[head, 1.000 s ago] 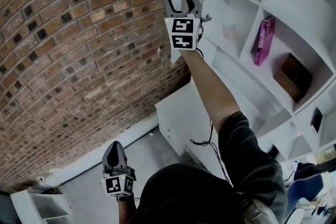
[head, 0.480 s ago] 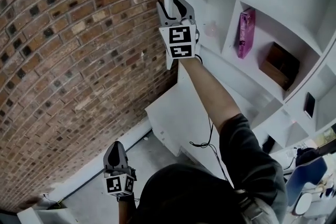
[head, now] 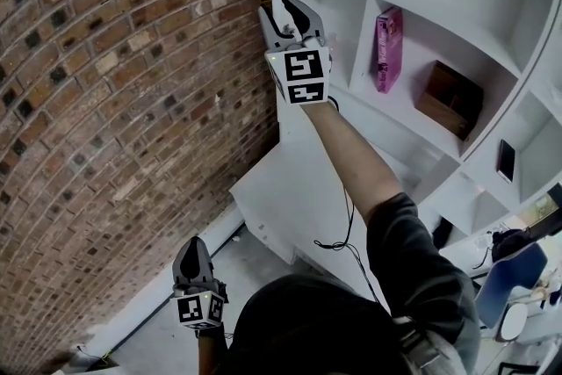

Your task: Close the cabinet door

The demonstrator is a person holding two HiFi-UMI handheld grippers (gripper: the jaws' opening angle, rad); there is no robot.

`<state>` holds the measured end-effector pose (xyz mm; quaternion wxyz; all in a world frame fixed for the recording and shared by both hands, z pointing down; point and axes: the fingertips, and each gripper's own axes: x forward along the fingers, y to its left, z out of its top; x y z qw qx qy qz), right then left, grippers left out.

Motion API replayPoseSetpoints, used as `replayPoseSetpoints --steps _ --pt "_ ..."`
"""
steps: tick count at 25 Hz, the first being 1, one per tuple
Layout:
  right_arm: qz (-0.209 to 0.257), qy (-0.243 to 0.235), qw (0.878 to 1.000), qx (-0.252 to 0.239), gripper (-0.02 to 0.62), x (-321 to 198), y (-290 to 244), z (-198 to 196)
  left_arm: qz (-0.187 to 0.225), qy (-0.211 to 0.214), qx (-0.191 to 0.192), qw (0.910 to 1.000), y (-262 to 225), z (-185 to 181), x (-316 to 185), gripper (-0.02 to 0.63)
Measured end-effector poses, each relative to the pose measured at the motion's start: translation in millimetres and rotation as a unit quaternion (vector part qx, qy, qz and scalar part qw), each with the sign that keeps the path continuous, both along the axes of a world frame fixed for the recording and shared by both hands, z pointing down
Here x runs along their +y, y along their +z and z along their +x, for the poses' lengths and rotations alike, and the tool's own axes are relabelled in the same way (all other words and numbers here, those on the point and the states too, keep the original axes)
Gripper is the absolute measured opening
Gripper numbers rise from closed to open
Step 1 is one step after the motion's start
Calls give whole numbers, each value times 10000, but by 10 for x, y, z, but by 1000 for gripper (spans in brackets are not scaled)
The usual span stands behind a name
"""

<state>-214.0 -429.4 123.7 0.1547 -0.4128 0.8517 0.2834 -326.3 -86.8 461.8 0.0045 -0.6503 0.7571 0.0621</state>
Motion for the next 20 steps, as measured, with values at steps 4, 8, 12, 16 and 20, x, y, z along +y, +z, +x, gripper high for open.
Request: replayPoseSetpoints --steps 4,8,12,16,20 --pt "42 59 10000 33 150 -75 13 194 -29 195 -12 9998 17 77 -130 2" --pt "93 73 9998 147 149 -128 18 348 -62 329 -8 9994 32 138 -237 2" --pt "79 142 9998 126 140 -203 22 514 -115 468 -4 9988 55 195 -340 2" --pt "109 183 9997 120 135 -286 24 686 -146 559 -2 9983 61 258 -434 2" --pt "138 194 9996 142 135 -354 33 812 -144 626 -20 9979 59 320 -527 2"
